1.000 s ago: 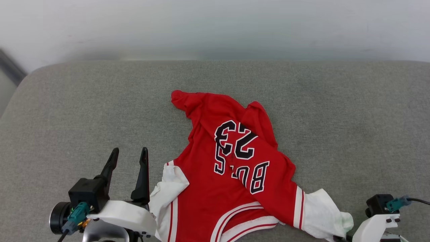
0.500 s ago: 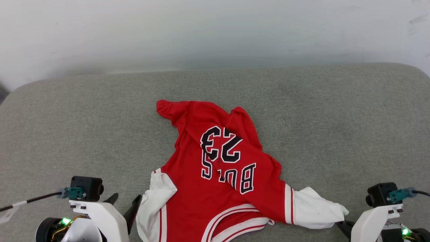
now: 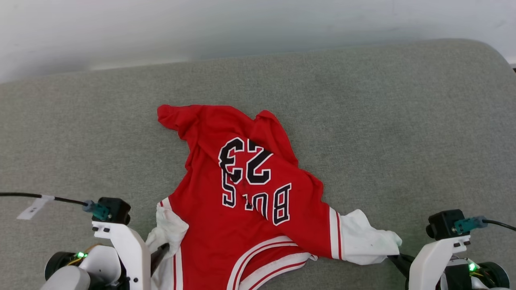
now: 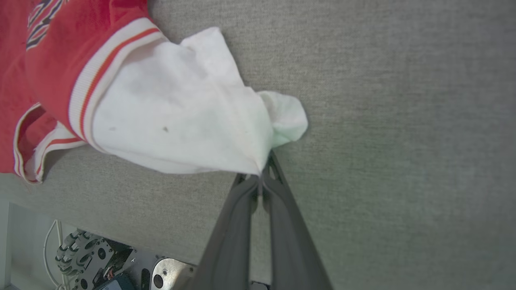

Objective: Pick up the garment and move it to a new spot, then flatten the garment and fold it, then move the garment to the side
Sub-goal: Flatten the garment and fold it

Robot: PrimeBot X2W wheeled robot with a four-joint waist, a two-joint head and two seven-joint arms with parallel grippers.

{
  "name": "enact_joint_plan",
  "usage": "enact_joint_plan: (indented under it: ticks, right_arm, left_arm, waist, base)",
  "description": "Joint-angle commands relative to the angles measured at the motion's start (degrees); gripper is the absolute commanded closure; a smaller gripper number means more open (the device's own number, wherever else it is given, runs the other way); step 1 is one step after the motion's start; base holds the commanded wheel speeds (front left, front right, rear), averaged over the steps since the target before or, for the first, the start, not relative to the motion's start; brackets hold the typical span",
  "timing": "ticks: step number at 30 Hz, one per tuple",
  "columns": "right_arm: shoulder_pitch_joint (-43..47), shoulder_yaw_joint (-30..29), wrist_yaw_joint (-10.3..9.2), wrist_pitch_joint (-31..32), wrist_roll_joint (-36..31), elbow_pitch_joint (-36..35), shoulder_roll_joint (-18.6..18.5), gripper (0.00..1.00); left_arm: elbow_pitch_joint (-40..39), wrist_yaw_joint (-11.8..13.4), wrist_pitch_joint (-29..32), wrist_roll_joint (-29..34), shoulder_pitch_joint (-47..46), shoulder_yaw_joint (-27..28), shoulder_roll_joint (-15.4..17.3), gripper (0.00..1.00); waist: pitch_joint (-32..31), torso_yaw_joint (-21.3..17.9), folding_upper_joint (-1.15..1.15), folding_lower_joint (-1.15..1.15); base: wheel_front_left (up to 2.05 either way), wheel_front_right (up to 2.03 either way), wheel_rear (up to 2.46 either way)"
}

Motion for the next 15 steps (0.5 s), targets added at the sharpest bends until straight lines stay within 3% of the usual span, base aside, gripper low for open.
enact_joint_plan:
  ticks: [1,4,5,6,7,12,15]
  right_arm:
    - [-0.7,0.1,-0.01,-0.3,0.1,0.1,0.0,1.00]
    - [-1.0,0.1,-0.01,-0.7,0.4,0.3,0.1,1.00]
    - [-1.1,0.1,-0.01,-0.8,0.5,0.3,0.1,1.00]
    - [-1.2,-0.2,-0.01,-1.2,0.6,0.3,0.1,1.00]
    - [-1.4,-0.3,-0.01,-1.5,0.6,0.3,0.0,1.00]
    - [-2.0,-0.7,-0.01,-4.1,0.3,-0.2,-0.4,1.00]
    - [-2.9,-0.8,-0.01,-6.6,-0.2,-0.6,-1.0,1.00]
  left_arm:
    - [0.9,0.0,0.6,-0.1,-0.5,-0.6,0.0,0.00]
    - [3.9,0.1,4.0,-1.2,-0.7,-1.8,-0.7,0.00]
    - [4.4,-0.1,4.6,-1.5,-0.7,-2.2,-1.0,0.19]
    - [4.8,-0.2,5.0,-1.9,-0.8,-2.4,-1.4,0.75]
    - [5.2,-0.4,5.6,-2.5,-0.7,-2.7,-1.7,1.00]
    - [4.4,-1.1,3.1,-1.9,-1.0,-1.9,-1.5,1.00]
    - [3.0,0.0,-1.3,0.6,-2.3,-0.6,-1.1,1.00]
  waist:
    - [0.8,-0.6,0.00,0.00]
    - [1.0,-1.1,0.00,0.00]
    - [1.0,-1.2,0.00,0.00]
    - [0.9,-1.2,0.00,0.00]
    - [0.5,-1.2,0.00,0.00]
    - [-1.6,-0.9,0.00,0.00]
    - [-3.5,-0.5,0.00,0.00]
  base:
    - [0.00,0.00,0.00]
    - [0.00,0.00,0.00]
    - [0.00,0.00,0.00]
    - [0.00,0.00,0.00]
    - [0.00,0.00,0.00]
    - [0.00,0.00,0.00]
    - [0.00,0.00,0.00]
